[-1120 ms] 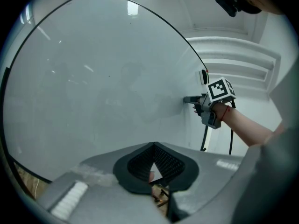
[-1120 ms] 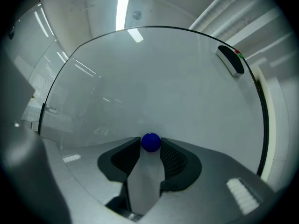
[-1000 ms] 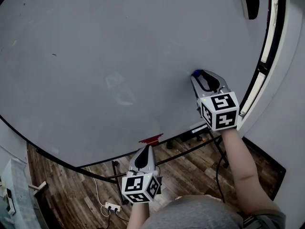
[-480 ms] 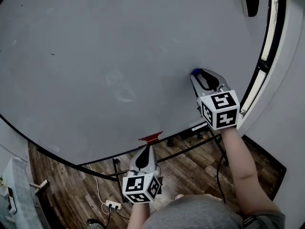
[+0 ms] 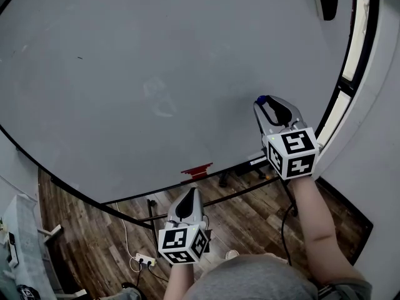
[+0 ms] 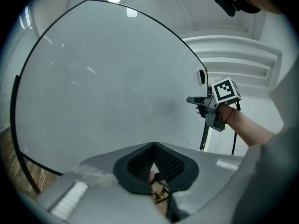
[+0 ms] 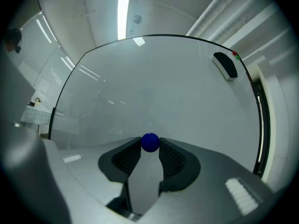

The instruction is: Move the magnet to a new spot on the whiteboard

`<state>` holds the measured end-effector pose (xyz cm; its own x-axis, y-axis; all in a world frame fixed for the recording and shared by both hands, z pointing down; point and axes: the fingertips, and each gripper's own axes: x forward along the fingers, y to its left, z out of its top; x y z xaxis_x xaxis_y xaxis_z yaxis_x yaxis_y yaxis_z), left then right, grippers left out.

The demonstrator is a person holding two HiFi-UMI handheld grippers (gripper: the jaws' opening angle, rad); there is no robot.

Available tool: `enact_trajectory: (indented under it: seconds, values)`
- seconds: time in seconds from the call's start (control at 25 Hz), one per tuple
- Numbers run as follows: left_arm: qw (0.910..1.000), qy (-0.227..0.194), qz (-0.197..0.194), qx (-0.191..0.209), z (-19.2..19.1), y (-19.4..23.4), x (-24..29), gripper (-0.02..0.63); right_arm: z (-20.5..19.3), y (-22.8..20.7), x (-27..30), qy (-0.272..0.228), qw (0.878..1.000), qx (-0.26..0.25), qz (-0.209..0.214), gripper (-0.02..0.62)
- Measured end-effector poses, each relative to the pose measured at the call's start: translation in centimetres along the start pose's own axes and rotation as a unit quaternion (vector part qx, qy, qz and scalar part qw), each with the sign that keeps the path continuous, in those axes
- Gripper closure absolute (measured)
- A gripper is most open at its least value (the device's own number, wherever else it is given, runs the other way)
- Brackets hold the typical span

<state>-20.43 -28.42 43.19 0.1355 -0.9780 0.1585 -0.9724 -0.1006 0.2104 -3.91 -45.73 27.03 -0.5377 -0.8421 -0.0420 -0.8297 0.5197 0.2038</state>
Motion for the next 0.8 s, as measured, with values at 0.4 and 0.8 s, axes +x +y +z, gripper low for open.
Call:
enact_trajectory:
  seconds: [0.4, 0.8]
  values:
    - [0.9997, -0.004, 0.023, 0.000, -0.3, -0.7, -3.8, 0.601, 0.2, 2.7, -4.3, -0.004, 1.000, 0.008, 0.027, 0.472]
    - [0.9986, -0.011, 0.050, -0.008, -0.5, 0.4, -7.1, 0.601, 0.5, 5.3, -7.5, -0.006, 0.999, 0.006, 0.036, 0.472]
